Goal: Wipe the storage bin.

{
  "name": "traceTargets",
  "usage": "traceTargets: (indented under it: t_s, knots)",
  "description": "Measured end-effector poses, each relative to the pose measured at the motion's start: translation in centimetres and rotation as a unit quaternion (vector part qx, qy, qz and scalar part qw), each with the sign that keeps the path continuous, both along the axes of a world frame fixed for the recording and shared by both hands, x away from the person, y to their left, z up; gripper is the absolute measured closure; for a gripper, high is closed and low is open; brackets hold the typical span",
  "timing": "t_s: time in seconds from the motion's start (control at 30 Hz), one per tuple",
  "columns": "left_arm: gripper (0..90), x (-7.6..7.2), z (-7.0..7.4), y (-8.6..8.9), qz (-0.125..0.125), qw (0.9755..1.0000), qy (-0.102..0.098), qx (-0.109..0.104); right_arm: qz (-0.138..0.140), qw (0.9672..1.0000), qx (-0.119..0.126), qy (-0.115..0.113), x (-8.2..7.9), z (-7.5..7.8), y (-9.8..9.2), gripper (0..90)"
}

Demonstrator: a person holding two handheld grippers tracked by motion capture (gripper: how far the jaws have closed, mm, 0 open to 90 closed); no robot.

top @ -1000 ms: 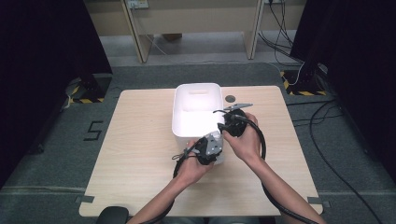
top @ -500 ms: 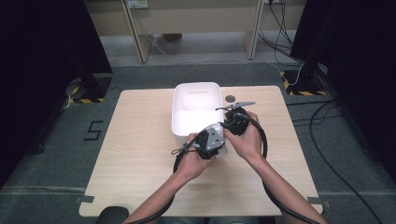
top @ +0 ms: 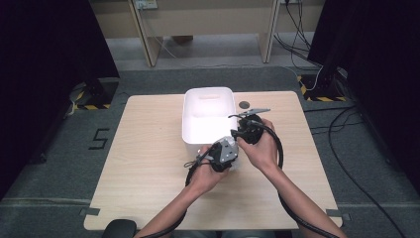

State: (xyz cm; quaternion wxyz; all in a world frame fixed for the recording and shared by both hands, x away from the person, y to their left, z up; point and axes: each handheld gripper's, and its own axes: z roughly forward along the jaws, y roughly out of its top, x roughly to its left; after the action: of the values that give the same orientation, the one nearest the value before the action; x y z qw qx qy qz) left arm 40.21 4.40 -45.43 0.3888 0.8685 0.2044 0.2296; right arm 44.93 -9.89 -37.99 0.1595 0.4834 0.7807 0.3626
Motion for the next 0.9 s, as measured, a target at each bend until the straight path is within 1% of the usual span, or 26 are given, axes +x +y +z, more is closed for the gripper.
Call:
traceTargets:
  t_s: [0.07, 0.13, 0.27, 0.33, 0.4, 0.43, 0.5, 0.6, 0.7, 0.77, 0.8, 0.87, 0.9]
  knots:
    - [81.1, 0.1, -0.5, 0.1, 0.001, 1.0, 0.006, 0.007, 0.001, 1.0, -0.001, 0.0, 0.0, 0.0, 0.0, 67.2]
    - [81.1, 0.1, -1.1, 0.2, 0.004, 0.9999, 0.014, 0.009, 0.002, 1.0, -0.001, -0.002, 0.0, 0.0, 0.0, 67.0]
    - [81.0, 0.2, -1.8, 0.4, 0.006, 0.9996, 0.025, 0.013, 0.001, 1.0, 0.0, -0.001, 0.0, -0.1, 0.1, 66.5]
    - [81.0, 0.2, -1.9, 0.6, 0.006, 0.9995, 0.026, 0.016, 0.0, 1.0, 0.001, -0.001, 0.0, -0.1, 0.1, 66.5]
    - [80.9, 0.0, -1.9, 0.8, 0.009, 0.9995, 0.028, 0.011, 0.001, 1.0, 0.001, -0.001, 0.0, -0.1, 0.1, 66.4]
    - [80.9, -0.1, -1.8, 0.9, 0.009, 0.9995, 0.028, 0.014, 0.0, 1.0, 0.001, -0.001, 0.0, -0.1, 0.1, 66.3]
    - [80.9, -0.3, -1.7, 1.3, 0.01, 0.9995, 0.028, 0.012, 0.0, 1.0, 0.002, 0.0, 0.0, -0.1, 0.1, 65.9]
    - [80.8, -0.6, -1.3, 1.9, 0.01, 0.9994, 0.029, 0.015, 0.0, 1.0, 0.005, 0.0, 0.0, -0.1, 0.2, 64.2]
    - [80.8, -1.2, -0.8, 3.1, 0.014, 0.9994, 0.03, 0.01, -0.002, 0.9999, 0.012, -0.005, 0.0, 0.1, 0.0, 63.0]
    - [80.9, -1.8, -0.5, 4.2, 0.021, 0.9995, 0.021, 0.0, -0.005, 0.9998, 0.017, -0.009, -0.1, 0.5, -0.2, 62.0]
    - [80.9, -2.1, -0.4, 4.6, 0.024, 0.9995, 0.02, -0.002, -0.005, 0.9998, 0.017, -0.011, -0.1, 0.6, -0.2, 61.8]
    - [80.9, -2.9, -0.2, 6.2, 0.036, 0.9992, 0.018, -0.007, -0.006, 0.9997, 0.02, -0.013, -0.1, 0.7, -0.3, 61.7]
    - [80.9, -3.2, -0.1, 7.0, 0.043, 0.9988, 0.022, -0.013, -0.007, 0.9997, 0.02, -0.013, -0.1, 0.7, -0.3, 61.8]
